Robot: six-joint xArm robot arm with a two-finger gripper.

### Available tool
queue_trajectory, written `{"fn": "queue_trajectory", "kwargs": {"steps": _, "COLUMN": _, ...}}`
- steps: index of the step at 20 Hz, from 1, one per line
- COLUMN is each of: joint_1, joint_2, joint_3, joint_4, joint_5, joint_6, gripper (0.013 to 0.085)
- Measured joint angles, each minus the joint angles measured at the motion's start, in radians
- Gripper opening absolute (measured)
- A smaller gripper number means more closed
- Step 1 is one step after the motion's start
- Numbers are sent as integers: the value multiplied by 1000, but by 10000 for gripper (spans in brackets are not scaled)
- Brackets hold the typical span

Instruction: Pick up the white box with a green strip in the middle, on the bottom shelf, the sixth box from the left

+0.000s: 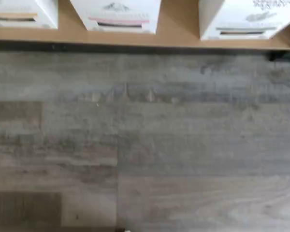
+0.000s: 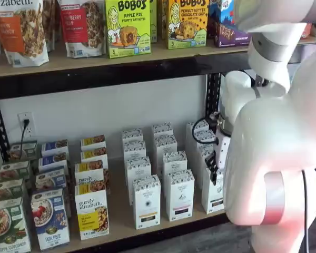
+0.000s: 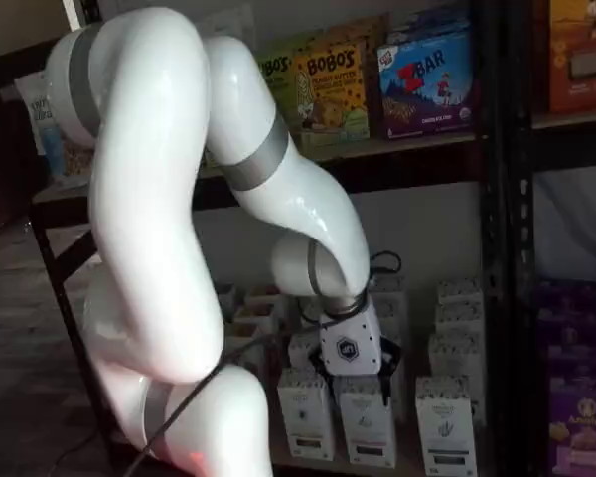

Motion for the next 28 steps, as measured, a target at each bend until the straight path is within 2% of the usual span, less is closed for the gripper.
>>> {"fn": "queue_trajectory", "kwargs": {"steps": 4, "joint_1": 18, "joint_2": 109, "joint_3": -27, "joint_4": 126, "joint_5": -115, "joint_6": -101, "gripper": 850}}
{"fn": "queue_trajectory", "kwargs": {"steps": 6, "joint_1": 23, "joint_2": 156, "joint_3": -47, "joint_4": 158, "joint_5": -149, "joint_6": -127, "gripper": 850}}
{"fn": "queue_trajectory", "kwargs": {"steps": 8, "joint_1": 18, "joint_2": 204, "joint_3": -74, "joint_4": 122, "joint_5": -174, "joint_6": -97, "gripper": 850}}
{"fn": "queue_trajectory", "kwargs": {"steps": 11, "joint_1": 12, "joint_2": 282, "joint_3": -132, "joint_4": 117, "joint_5": -197, "joint_6": -99, "gripper": 850}}
{"fn": "queue_trajectory", "kwargs": {"steps": 15, "joint_1": -11, "joint_2": 383, "joint_3": -229, "joint_4": -7, "joint_5": -185, "joint_6": -3, "gripper": 850}}
{"fn": "queue_trajectory", "kwargs": {"steps": 16, "joint_1": -15, "joint_2": 410, "joint_3": -254, "joint_4": -16, "joint_5": -184, "joint_6": 2, "gripper": 850}}
{"fn": "queue_trajectory", "kwargs": {"steps": 22, "joint_1": -46, "joint_2": 567, "joint_3": -410, "joint_4": -16, "joint_5": -178, "joint_6": -28, "gripper": 850}}
{"fn": "queue_trajectory", "kwargs": {"steps": 24, "joint_1": -54, "joint_2": 608, "joint_3": -456, "joint_4": 5, "joint_5": -181, "joint_6": -58, "gripper": 850}}
{"fn": "queue_trajectory", "kwargs": {"steps": 26, "joint_1": -62, "joint_2": 652, "joint_3": -508, "joint_4": 46, "joint_5": -184, "joint_6": -105, "gripper": 850}}
{"fn": "queue_trajectory", "kwargs": {"steps": 28, "joint_1": -67, "joint_2": 686, "joint_3": -554, "joint_4": 63, "joint_5": -174, "joint_6": -127, "gripper": 850}}
